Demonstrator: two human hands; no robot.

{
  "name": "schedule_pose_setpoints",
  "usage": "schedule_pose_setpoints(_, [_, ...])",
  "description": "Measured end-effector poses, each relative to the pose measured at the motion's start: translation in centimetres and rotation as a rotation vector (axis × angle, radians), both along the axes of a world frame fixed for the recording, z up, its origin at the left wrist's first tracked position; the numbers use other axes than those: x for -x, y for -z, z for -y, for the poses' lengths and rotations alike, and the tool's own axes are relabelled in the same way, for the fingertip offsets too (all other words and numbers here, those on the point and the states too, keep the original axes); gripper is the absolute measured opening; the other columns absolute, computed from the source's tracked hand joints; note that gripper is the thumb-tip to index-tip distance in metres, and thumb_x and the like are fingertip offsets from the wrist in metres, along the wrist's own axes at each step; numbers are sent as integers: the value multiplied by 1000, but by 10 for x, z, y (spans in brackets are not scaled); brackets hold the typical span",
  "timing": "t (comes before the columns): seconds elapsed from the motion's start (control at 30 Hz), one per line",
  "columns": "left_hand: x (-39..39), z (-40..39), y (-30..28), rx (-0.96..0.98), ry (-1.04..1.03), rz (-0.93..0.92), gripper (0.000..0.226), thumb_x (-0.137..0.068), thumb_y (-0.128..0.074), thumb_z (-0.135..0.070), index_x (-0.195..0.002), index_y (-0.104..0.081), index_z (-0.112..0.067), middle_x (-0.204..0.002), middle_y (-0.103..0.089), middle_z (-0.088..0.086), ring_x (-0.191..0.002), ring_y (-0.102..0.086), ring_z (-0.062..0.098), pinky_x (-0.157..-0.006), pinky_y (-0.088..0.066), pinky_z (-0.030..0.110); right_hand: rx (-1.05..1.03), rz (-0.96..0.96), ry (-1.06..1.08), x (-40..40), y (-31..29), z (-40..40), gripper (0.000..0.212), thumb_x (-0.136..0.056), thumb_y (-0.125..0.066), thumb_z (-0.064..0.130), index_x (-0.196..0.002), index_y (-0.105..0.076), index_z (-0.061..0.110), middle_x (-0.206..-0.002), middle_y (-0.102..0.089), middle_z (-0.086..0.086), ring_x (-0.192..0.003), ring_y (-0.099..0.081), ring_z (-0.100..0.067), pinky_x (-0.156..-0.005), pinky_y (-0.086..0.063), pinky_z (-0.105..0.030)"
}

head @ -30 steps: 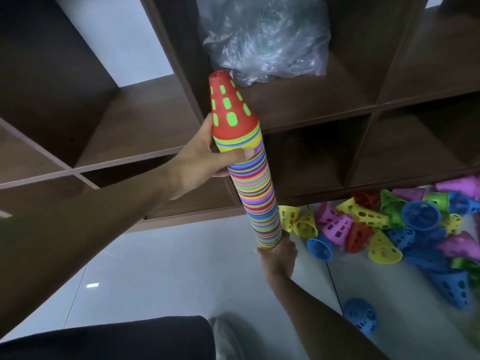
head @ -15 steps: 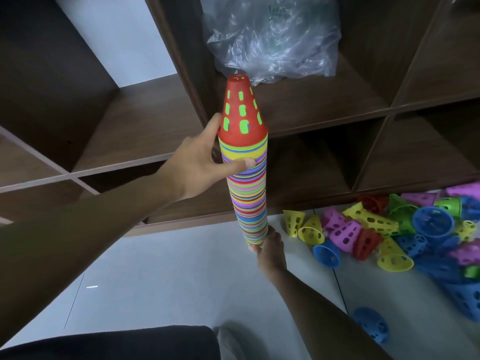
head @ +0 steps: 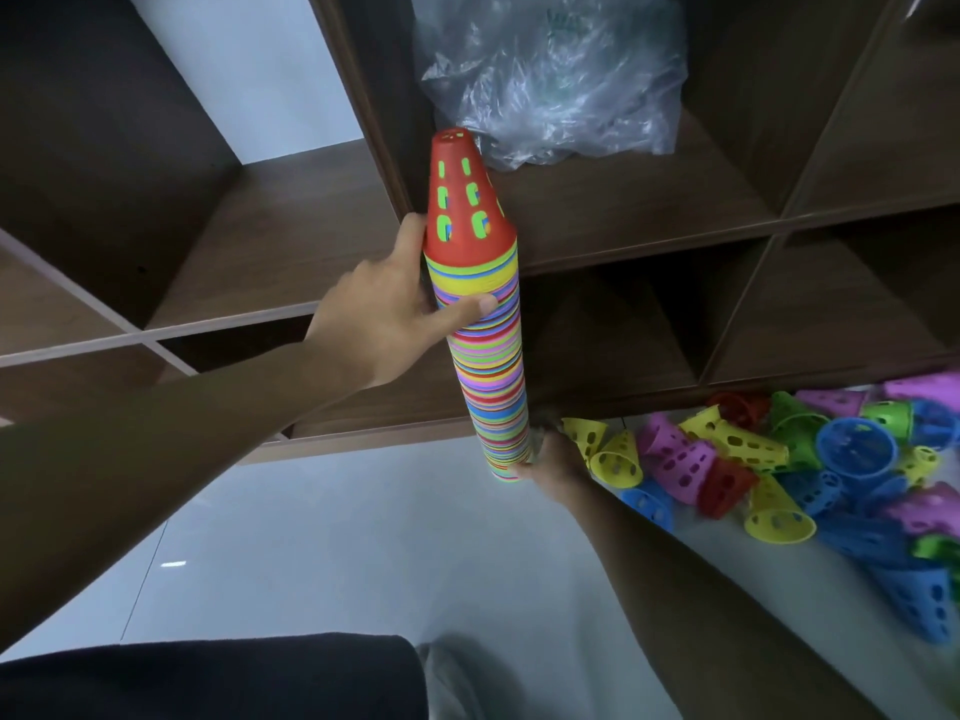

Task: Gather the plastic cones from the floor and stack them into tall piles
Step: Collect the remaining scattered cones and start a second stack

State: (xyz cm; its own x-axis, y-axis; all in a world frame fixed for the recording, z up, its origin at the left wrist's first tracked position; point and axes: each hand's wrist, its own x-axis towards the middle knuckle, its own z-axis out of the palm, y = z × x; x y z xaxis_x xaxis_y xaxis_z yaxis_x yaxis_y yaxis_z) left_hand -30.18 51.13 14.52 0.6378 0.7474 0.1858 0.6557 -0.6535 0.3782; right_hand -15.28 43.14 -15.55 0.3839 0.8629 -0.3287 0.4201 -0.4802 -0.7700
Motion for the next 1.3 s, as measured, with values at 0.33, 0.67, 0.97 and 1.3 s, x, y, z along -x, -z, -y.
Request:
schedule_pose_setpoints(0.33, [15,24,-20,-168,-124,-45,67,-79,-52,-83,-101,-38,-21,-72,-61,-6,-66,-61,18,-60,-50,38,-135,39,-49,-15,-57,44,81,-72,-89,29,-141,-50,11,-135,-59,-9,-125,-57,-25,-99,-49,-36])
schedule_pose_setpoints(0.67, [6,73,-7,-209,186,-197,39,-90,-53,-63,-84,-47,-25,-69,-57,-8,-65,-54,14,-58,-44,32,-114,199,65,-76,-99,130,42,-81,-80,16,-120,-65,12,-115,-68,-4,-109,-62,-19,-88,-44,-24])
schedule_pose_setpoints(0.97, [-26,142,41,14,467,-407,30,-90,-58,-57,-98,-52,-28,-87,-66,-12,-75,-59,7,-63,-49,25,60,370,174,-123,-88,203,50,-81,-76,34,-124,-59,15,-116,-62,-7,-113,-57,-28,-94,-51,-45])
schedule_pose_setpoints(1.3, [-73,165,109,125,504,-529,51,-88,-62,-59,-126,-51,-27,-120,-55,-1,-107,-57,22,-91,-51,38,170,224,329,-155,-99,208,116,-75,-82,53,-159,-4,33,-165,-11,-17,-151,-11,-43,-118,-24,-59])
